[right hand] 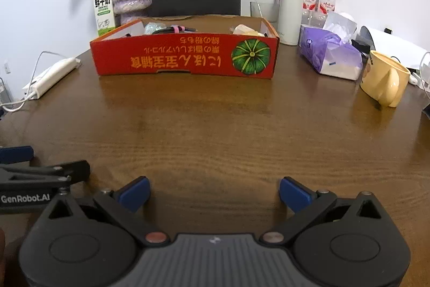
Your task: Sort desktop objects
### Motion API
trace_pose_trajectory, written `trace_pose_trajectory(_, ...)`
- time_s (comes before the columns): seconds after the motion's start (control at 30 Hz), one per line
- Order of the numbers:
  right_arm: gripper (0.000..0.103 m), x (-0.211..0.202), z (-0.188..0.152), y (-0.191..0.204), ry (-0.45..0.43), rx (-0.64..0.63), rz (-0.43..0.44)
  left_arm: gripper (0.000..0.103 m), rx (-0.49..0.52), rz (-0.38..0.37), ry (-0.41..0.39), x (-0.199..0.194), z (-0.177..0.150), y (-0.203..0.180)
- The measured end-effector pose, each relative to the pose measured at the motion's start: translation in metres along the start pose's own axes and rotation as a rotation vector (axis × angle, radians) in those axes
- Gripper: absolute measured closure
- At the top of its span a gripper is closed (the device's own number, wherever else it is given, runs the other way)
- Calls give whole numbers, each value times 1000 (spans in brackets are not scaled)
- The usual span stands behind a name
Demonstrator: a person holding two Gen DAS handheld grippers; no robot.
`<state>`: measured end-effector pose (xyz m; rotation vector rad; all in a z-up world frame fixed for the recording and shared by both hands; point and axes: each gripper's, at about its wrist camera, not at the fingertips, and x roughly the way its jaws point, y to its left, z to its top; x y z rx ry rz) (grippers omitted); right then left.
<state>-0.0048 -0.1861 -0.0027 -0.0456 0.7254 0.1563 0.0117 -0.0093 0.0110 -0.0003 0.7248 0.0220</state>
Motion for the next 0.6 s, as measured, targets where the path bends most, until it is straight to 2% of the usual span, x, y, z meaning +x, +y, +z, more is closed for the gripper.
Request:
trace_pose_trajectory(0.07,0,2,-2,0,-26,-1,0,0,0,-1,-18,1,-1,0)
trace_pose_trajectory(0.6,0,5,1,-1,-27,1,4,0,6,-9,-20,5,3,-1)
